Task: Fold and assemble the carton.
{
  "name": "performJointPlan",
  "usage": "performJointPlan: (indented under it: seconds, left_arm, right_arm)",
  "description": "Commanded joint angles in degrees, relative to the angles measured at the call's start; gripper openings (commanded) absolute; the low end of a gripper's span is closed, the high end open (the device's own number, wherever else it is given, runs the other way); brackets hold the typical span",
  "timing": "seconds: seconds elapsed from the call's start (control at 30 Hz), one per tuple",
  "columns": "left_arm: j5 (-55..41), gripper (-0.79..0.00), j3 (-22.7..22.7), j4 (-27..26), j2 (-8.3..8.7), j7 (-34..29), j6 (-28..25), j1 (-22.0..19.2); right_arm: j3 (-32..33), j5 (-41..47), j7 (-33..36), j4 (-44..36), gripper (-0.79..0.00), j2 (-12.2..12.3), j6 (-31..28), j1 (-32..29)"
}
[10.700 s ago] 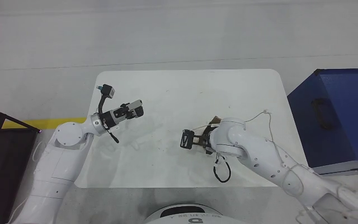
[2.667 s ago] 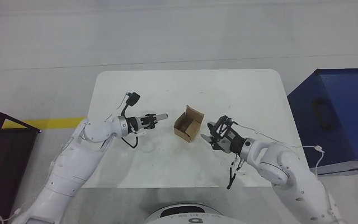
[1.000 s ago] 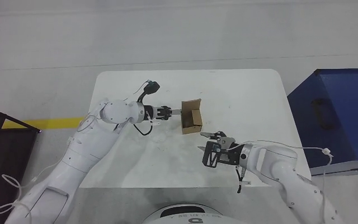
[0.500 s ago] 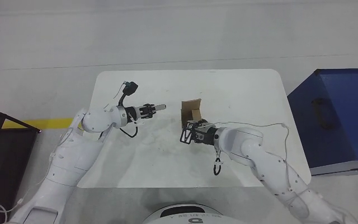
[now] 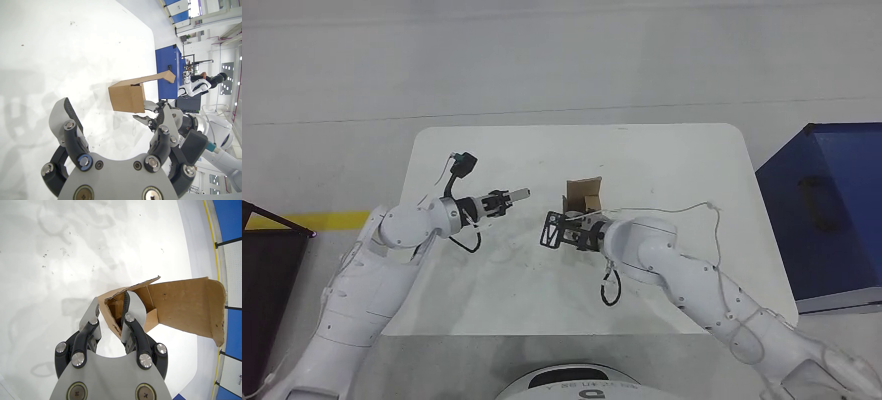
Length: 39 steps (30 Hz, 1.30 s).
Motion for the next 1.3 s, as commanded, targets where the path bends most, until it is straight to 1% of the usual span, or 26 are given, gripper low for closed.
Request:
performJointPlan:
  seconds: [0.0, 0.07, 0.1, 0.33, 0.5, 0.7, 0.73, 0.8, 0.87, 0.93, 1.0, 1.07, 1.17, 1.2, 1.23, 1.27]
  left_arm:
    - [-0.1, -0.009, -0.5, 0.0, 0.09, 0.2, -0.2, 0.4]
    - [-0.3, -0.006, -1.1, 0.1, 0.19, 0.4, -0.4, 0.9]
    - [-0.5, -0.009, -1.4, 0.2, 0.25, 0.4, -0.5, 1.2]
    - [-1.0, -0.009, -3.0, 0.1, 0.55, 0.6, -1.1, 2.5]
    - [-1.4, -0.018, -3.4, 0.1, 0.62, 0.8, -1.2, 3.0]
    - [-2.3, -0.025, -4.2, 0.3, 0.70, 1.2, -1.8, 3.5]
    - [-2.4, -0.022, -4.3, 0.3, 0.72, 1.2, -1.8, 3.6]
    - [-2.5, -0.025, -4.5, 0.3, 0.75, 1.3, -1.9, 3.8]
    - [-2.7, -0.025, -4.7, 0.3, 0.77, 1.4, -2.0, 4.0]
    - [-2.9, -0.031, -4.8, 0.3, 0.79, 1.6, -2.1, 4.2]
    - [-3.0, -0.034, -5.0, 0.3, 0.81, 1.8, -2.2, 4.4]
    - [-3.1, -0.034, -5.1, 0.3, 0.82, 1.9, -2.3, 4.6]
    - [-3.3, -0.037, -5.3, 0.2, 0.84, 2.1, -2.4, 4.8]
    - [-3.4, -0.037, -5.4, 0.2, 0.85, 2.1, -2.4, 4.8]
    - [-3.4, -0.034, -5.5, 0.1, 0.86, 2.2, -2.5, 4.9]
    - [-3.5, -0.037, -5.6, 0.1, 0.88, 2.2, -2.5, 4.9]
  right_arm:
    - [-1.0, 0.5, 1.2, 2.1, -0.449, -0.6, 0.6, 1.4]
    - [-1.7, 1.8, 1.9, 3.6, -0.416, -1.3, 1.3, 2.3]
    - [-2.1, 2.2, 2.6, 4.2, -0.413, -1.5, 1.4, 2.9]
    - [-3.5, 6.4, 6.9, 7.2, -0.428, -3.2, 2.8, 5.6]
    - [-4.6, 8.7, 10.3, 8.5, -0.409, -4.3, 3.7, 7.4]
    - [-5.8, 9.8, 11.9, 10.4, -0.388, -5.5, 4.6, 9.3]
    - [-6.0, 9.7, 12.1, 10.7, -0.369, -5.7, 4.6, 9.6]
    - [-6.4, 9.4, 12.7, 11.1, -0.265, -6.0, 4.8, 10.0]
    - [-6.8, 9.6, 13.4, 11.8, -0.120, -6.3, 4.8, 10.3]
    - [-7.1, 10.0, 13.6, 12.7, -0.040, -6.7, 4.9, 10.7]
    - [-7.4, 10.6, 13.7, 13.4, -0.025, -7.0, 4.7, 11.1]
    - [-7.6, 11.1, 14.0, 13.9, -0.034, -7.4, 4.6, 11.4]
    - [-7.9, 12.0, 15.8, 14.2, -0.102, -7.7, 3.8, 12.0]
    - [-7.8, 12.7, 16.7, 14.0, -0.163, -7.8, 3.1, 12.2]
    - [-7.7, 13.7, 17.9, 13.9, -0.348, -7.8, 2.5, 12.3]
    - [-7.5, 14.5, 19.1, 13.6, -0.406, -7.8, 1.9, 12.5]
